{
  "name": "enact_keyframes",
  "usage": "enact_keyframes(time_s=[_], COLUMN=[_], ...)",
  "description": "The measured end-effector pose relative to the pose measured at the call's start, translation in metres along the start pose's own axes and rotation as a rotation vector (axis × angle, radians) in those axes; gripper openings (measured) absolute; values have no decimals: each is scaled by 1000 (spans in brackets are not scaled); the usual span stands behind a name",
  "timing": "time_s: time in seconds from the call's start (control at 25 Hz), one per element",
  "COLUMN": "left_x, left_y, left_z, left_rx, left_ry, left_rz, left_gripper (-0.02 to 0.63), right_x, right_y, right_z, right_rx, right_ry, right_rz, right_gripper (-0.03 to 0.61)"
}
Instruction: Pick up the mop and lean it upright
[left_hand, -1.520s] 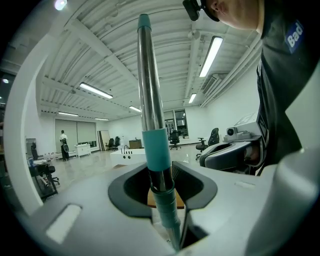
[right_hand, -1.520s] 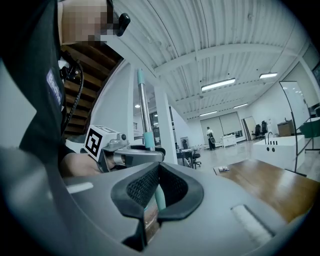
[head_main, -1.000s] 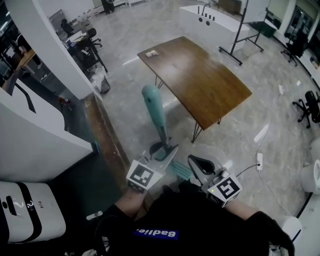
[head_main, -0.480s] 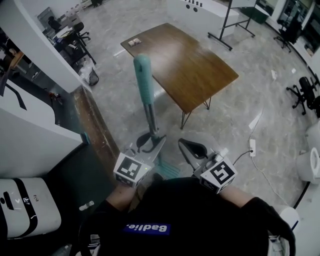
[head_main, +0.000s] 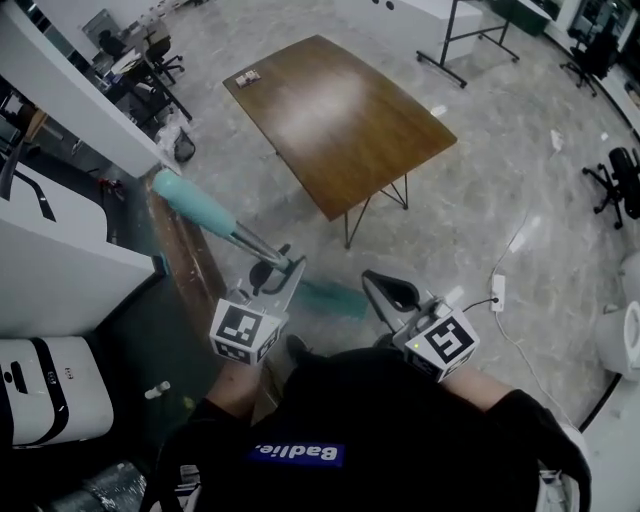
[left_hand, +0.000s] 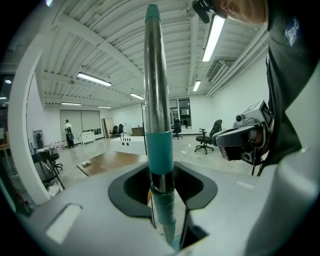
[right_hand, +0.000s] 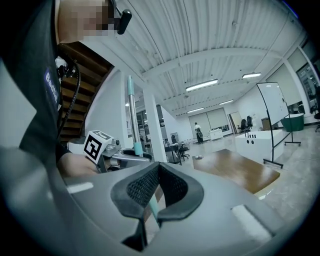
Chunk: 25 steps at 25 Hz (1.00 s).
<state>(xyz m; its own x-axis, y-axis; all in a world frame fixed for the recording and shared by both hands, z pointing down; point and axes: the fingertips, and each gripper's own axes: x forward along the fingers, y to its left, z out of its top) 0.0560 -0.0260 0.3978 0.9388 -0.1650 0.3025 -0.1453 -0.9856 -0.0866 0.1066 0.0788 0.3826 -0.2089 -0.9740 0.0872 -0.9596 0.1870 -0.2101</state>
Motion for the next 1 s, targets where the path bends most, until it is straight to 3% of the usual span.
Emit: enact_keyframes(time_s=[0.2, 0.48, 1.0], left_x=[51, 120, 212], left_y=[-31, -81, -108], left_z=[16, 31, 38], left_rx=[2, 10, -1], left_ry=[6, -5, 30], left_rz=[-1, -110, -337], left_gripper=[143, 143, 141], right_x=[-48, -91, -83], right_y=[-48, -96, -179], right_z=[-3, -11, 17], right_rx=[19, 49, 31], right_ry=[3, 2, 21], right_rz=[-55, -162, -307], right_gripper=[5, 5, 5])
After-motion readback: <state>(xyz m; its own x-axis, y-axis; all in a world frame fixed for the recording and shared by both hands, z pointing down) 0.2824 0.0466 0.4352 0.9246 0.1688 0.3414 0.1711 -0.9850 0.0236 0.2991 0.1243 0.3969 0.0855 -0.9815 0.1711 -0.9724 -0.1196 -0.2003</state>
